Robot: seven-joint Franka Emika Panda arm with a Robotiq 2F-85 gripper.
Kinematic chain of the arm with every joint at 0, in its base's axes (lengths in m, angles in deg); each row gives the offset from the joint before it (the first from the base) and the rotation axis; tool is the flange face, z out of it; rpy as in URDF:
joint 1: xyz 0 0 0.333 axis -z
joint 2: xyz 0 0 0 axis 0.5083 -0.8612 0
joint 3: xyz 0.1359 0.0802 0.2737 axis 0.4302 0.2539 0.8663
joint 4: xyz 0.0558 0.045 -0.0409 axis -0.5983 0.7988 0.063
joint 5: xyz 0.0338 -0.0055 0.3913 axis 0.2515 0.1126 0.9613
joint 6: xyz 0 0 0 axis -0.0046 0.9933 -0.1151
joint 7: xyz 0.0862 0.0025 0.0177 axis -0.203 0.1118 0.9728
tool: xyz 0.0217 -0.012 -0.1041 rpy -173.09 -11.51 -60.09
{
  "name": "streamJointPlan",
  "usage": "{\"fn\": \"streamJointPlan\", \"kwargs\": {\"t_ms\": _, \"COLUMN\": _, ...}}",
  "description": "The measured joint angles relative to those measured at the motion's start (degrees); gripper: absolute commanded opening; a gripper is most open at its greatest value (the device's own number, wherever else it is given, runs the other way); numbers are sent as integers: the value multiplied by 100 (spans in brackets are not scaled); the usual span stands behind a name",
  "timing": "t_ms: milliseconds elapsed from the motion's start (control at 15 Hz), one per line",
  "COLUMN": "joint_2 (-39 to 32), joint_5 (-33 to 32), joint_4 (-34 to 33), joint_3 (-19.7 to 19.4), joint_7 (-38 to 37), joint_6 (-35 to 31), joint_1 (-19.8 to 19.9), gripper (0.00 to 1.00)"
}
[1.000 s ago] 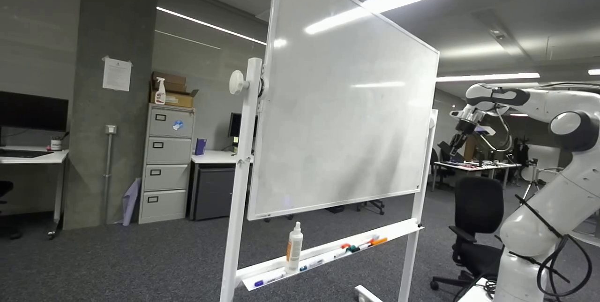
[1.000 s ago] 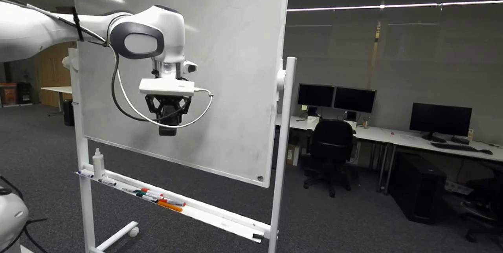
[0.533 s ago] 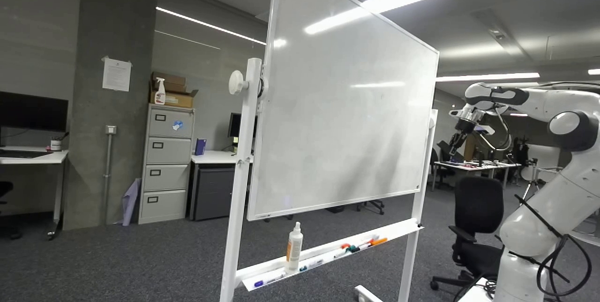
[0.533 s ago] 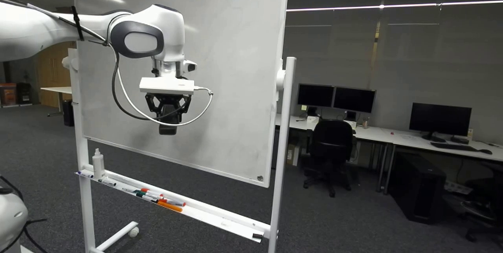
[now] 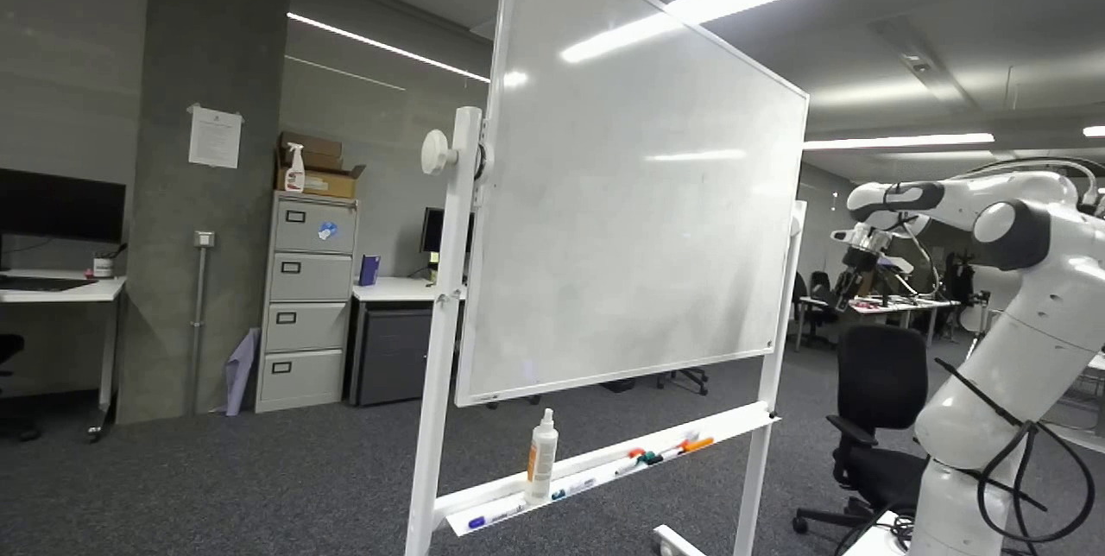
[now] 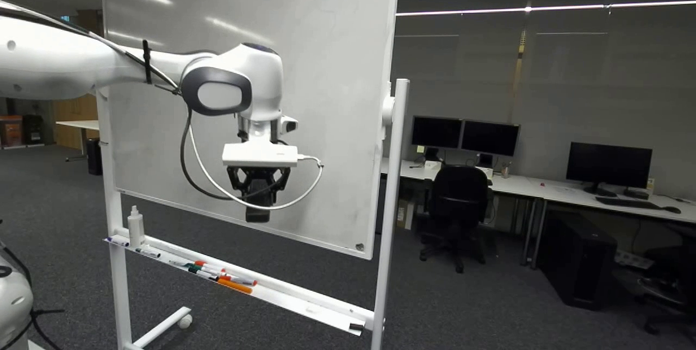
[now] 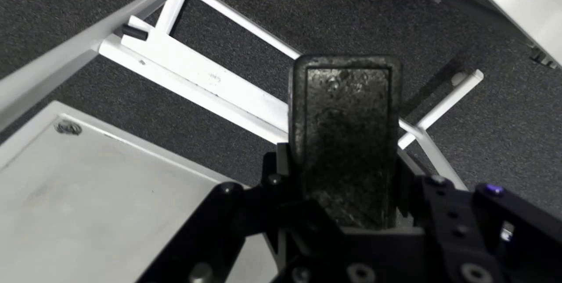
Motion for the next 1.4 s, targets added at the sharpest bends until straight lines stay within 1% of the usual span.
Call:
{"fn": "streamJointPlan", "kwargs": {"t_ms": 200, "joint_2": -700, "joint_5": 95, "joint_4": 17, "joint_3": -518, "joint_7": 731, "joint_6": -190, "joint_1": 232, "gripper": 34}}
{"fn": "streamJointPlan", "kwargs": {"t_ms": 267, "joint_2": -943, "joint_5": 178, "joint_4": 3, "joint_3": -638, "joint_7": 865, "joint_6": -193, "joint_1": 333, "gripper": 34}}
{"fn": "streamJointPlan", "kwargs": {"t_ms": 400, "joint_2": -1376, "joint_5": 393, "joint_4": -59, "joint_3": -708, "joint_7": 876, "joint_6": -201, "joint_1": 575, "gripper": 34}}
{"fn": "streamJointPlan", "kwargs": {"t_ms": 533, "joint_2": -1621, "joint_5": 572, "joint_4": -107, "joint_3": -613, "joint_7": 538, "joint_6": -422, "joint_1": 754, "gripper": 34}}
{"fn": "streamJointPlan", "kwargs": {"t_ms": 733, "joint_2": -1665, "joint_5": 691, "joint_4": -117, "joint_3": -303, "joint_7": -402, "joint_6": -944, "joint_1": 871, "gripper": 34}}
{"fn": "streamJointPlan", "kwargs": {"t_ms": 800, "joint_2": -1653, "joint_5": 692, "joint_4": -123, "joint_3": -172, "joint_7": -735, "joint_6": -1112, "joint_1": 905, "gripper": 59}}
{"fn": "streamJointPlan", "kwargs": {"t_ms": 867, "joint_2": -1632, "joint_5": 688, "joint_4": -133, "joint_3": -53, "joint_7": -1023, "joint_6": -1235, "joint_1": 919, "gripper": 59}}
{"fn": "streamJointPlan", "kwargs": {"t_ms": 1000, "joint_2": -1606, "joint_5": 685, "joint_4": -178, "joint_3": 79, "joint_7": -1313, "joint_6": -1279, "joint_1": 922, "gripper": 59}}
{"fn": "streamJointPlan", "kwargs": {"t_ms": 1267, "joint_2": -1592, "joint_5": 685, "joint_4": -189, "joint_3": 94, "joint_7": -1344, "joint_6": -1279, "joint_1": 969, "gripper": 59}}
{"fn": "streamJointPlan", "kwargs": {"t_ms": 1333, "joint_2": -1592, "joint_5": 685, "joint_4": -189, "joint_3": 94, "joint_7": -1344, "joint_6": -1279, "joint_1": 987, "gripper": 34}}
{"fn": "streamJointPlan", "kwargs": {"t_ms": 1400, "joint_2": -1591, "joint_5": 685, "joint_4": -189, "joint_3": 94, "joint_7": -1344, "joint_6": -1279, "joint_1": 992, "gripper": 34}}
